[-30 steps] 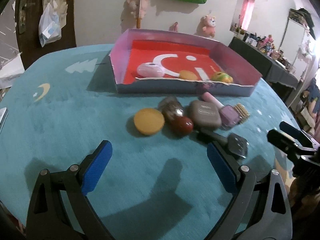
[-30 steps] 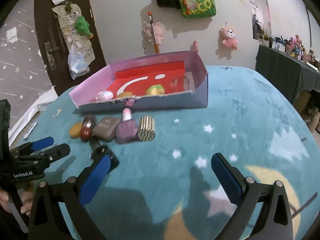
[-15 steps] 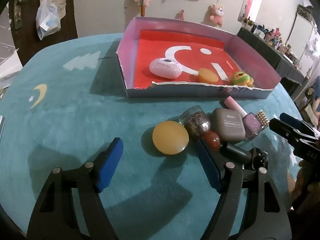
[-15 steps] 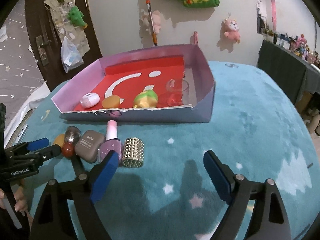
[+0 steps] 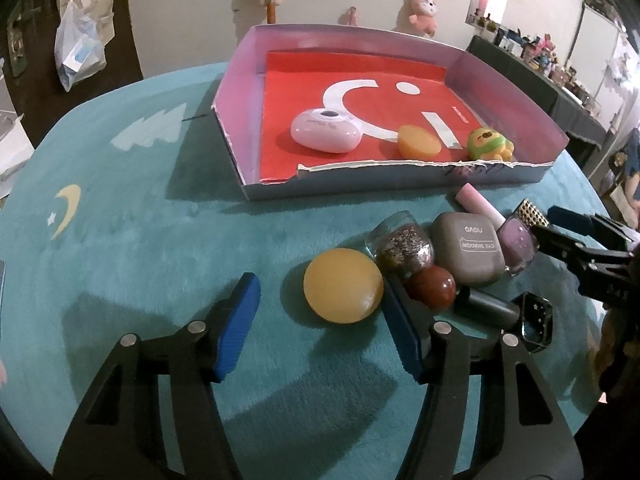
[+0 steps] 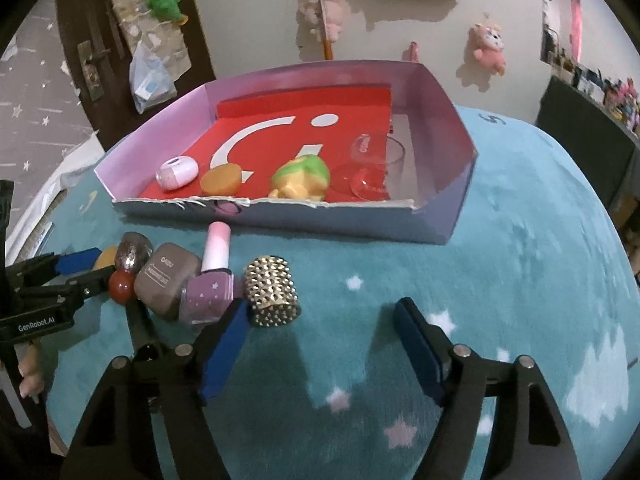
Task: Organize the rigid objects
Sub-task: 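Grasp the yellow ball with the left gripper while the right gripper grasps the silver studded cylinder, then carry the yellow ball and studded cylinder over the pink box and lower them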
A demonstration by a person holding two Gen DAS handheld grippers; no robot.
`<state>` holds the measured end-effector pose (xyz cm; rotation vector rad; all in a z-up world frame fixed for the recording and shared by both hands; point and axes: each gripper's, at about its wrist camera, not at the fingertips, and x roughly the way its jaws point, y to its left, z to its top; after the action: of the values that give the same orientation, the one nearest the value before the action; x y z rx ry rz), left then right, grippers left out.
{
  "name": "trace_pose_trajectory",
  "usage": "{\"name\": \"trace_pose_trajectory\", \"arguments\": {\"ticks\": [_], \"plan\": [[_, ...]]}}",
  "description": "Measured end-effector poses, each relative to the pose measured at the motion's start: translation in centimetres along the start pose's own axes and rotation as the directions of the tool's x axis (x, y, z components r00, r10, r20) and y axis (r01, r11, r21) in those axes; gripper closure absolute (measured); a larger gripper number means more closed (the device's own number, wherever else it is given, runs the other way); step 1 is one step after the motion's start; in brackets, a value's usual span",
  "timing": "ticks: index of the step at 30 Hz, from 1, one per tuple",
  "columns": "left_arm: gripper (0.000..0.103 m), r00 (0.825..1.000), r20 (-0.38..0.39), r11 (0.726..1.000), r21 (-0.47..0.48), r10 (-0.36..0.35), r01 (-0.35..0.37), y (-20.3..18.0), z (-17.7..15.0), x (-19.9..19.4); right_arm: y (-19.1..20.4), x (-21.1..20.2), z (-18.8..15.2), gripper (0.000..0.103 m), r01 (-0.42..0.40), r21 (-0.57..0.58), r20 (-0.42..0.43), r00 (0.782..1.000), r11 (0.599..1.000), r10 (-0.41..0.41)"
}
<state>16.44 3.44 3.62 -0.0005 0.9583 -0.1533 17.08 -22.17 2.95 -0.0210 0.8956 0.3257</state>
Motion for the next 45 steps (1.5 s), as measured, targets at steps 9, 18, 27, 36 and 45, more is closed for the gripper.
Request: {"name": "trace_pose_trajectory", "arguments": {"ticks": [9,18,27,36,45], "plan": [[0.051,1.0,0.007,1.0,0.009,-0.014,0.014,0.0,-0.2,-0.1,0.5,0.5,0.6,0.041,-0.024,-0.037,-0.002,1.0,0.999,0.024],[0.067,0.999,0.032,0.999,-0.009,-0.038,0.039,-0.2,0.0,-0.9,0.8,-0.2,0.7,0.076,-0.082,-0.035,0.016,0.996,0.996,0.082],[0.067,0.993,0.094,0.998,0.008,-0.064,0.064,-0.9,0.8,-3.2,1.2,-3.2,1.2,0.076,-0.063,-0.059,0.084,0.994,0.996,0.068],[0.067,0.993,0.099,0.998,0.014,-0.07,0.069,-1.1,0.9,-3.4,1.0,-2.7,1.0,0.076,-0.085,-0.052,0.066,0.994,0.995,0.089],[0.067,0.985,0.114,0.99,0.064,-0.13,0.123,-2.6,2.8,-3.9,1.3,-3.4,2.1,0.076,-0.107,-0.076,0.087,0.99,0.991,0.114]]}}
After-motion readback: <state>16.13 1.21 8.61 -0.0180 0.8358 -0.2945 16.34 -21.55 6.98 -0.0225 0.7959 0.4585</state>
